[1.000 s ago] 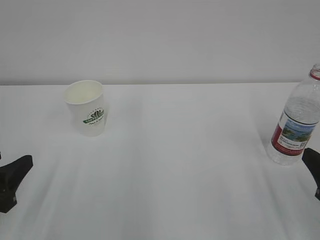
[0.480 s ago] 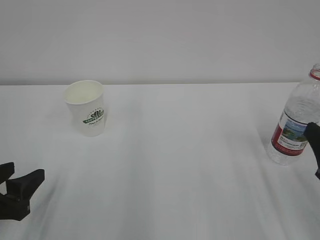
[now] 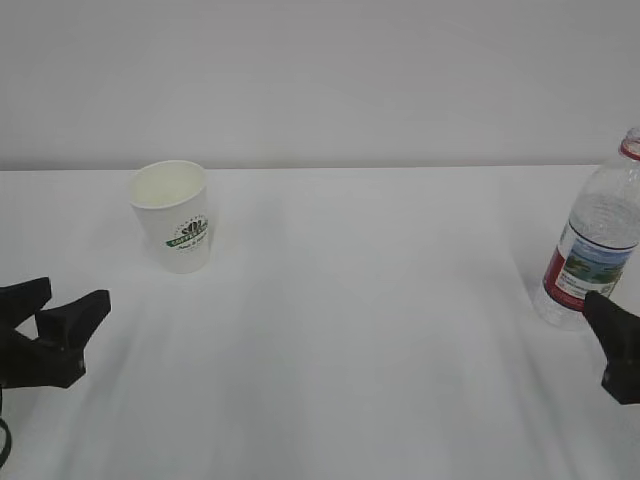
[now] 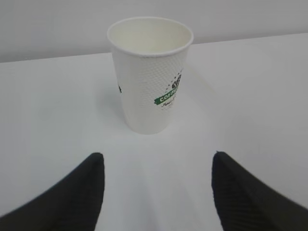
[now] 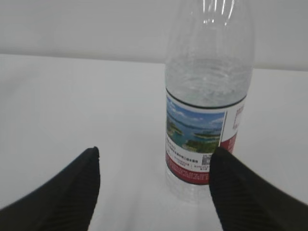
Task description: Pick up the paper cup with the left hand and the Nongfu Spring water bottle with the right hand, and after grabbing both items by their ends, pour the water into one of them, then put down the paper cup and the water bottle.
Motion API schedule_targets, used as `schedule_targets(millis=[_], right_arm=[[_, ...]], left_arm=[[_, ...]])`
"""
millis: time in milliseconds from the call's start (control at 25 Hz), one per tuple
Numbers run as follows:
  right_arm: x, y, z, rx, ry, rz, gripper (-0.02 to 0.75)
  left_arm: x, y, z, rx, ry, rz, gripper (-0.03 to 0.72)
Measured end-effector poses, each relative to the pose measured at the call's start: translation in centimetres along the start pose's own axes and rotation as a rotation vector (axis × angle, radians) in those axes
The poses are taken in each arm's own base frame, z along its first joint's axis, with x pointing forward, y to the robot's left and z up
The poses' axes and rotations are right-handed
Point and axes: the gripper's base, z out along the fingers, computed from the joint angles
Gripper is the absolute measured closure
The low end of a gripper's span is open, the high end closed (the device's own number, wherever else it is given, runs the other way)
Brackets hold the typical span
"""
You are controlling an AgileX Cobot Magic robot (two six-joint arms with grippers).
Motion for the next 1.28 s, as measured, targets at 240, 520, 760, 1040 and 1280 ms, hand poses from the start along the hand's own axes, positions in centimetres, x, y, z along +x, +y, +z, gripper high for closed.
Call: schedule_targets(millis=[240,520,760,1040,1280], right_arm=[[0.5,-0.2,0.2,0.021,0.032,0.007,0.203],[0.5,-0.4,0.2,0.047,0.032,0.016,0.203],[0.5,-0.7,0.2,0.08,0.033,0.031,0.203],[0.5,-0.5,0.2,0.05,0.032,0.018,0.158],[0.6,-0.4,0.2,0.042,0.037,0.014,0.147]], left_arm=[[-0.1,0.0,0.1,0.001,-0.007,-0.001,0.181],[-0.1,-0.2,0.1,0.019,-0.006,0.008,0.181],[-0.1,-0.6,0.1,0.062,-0.002,0.027,0.16],[-0.1,-1.0,0.1,0.111,-0.001,0.049,0.006],[0.0,-1.0,0.1,0.112,-0.001,0.05,0.002]])
